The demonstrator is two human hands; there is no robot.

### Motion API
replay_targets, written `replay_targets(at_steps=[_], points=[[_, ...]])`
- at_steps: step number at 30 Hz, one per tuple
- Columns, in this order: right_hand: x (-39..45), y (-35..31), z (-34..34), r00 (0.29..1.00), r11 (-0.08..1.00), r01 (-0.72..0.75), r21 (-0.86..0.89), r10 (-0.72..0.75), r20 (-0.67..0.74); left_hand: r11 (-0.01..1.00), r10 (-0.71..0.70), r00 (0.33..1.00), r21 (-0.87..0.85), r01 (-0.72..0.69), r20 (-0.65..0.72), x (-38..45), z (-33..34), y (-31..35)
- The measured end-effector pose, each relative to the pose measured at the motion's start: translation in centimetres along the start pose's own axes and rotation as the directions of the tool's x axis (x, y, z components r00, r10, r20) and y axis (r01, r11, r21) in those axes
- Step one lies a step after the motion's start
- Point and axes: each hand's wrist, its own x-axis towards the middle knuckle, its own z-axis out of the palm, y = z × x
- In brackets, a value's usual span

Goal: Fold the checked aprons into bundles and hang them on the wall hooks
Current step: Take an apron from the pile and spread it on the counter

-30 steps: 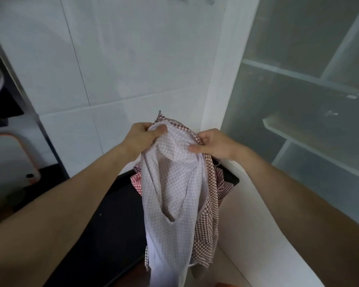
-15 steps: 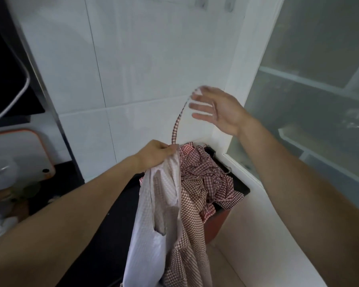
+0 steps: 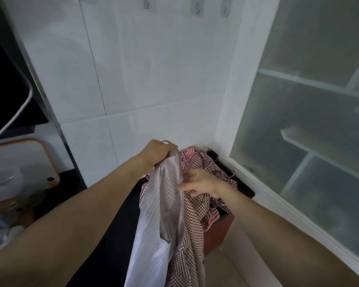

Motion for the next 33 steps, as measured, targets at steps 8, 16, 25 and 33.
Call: replay_targets(at_steps=[8,16,25,33], points=[[-0.6,5.0,2.3,0.964,0.948,0.075,-0.308,-0.148,-0.222,0.981,-0.024,0.978,-0.196,-0.017,-0.205,1.4,0.0,1.1],[1.3,6.5,5.8,0.943,0.929,0.046,-0.366,-0.161,-0.291,0.937,0.157,0.983,-0.301,-0.179,-0.093,0.8,-0.2,5.7],[-0.2,11.3,0.4,0.920,0.748,-0.371,-0.550,0.378,-0.105,0.961,0.230,0.900,-0.058,-0.270,-0.371,1.8,-4.9,4.2],[-4.3,10.8,-13.0,0.899,0.728,-0.437,-0.529,0.348,-0.265,1.000,-0.011,0.860,-0.010,0.007,-0.510,3.2,-6.1,-3.4]])
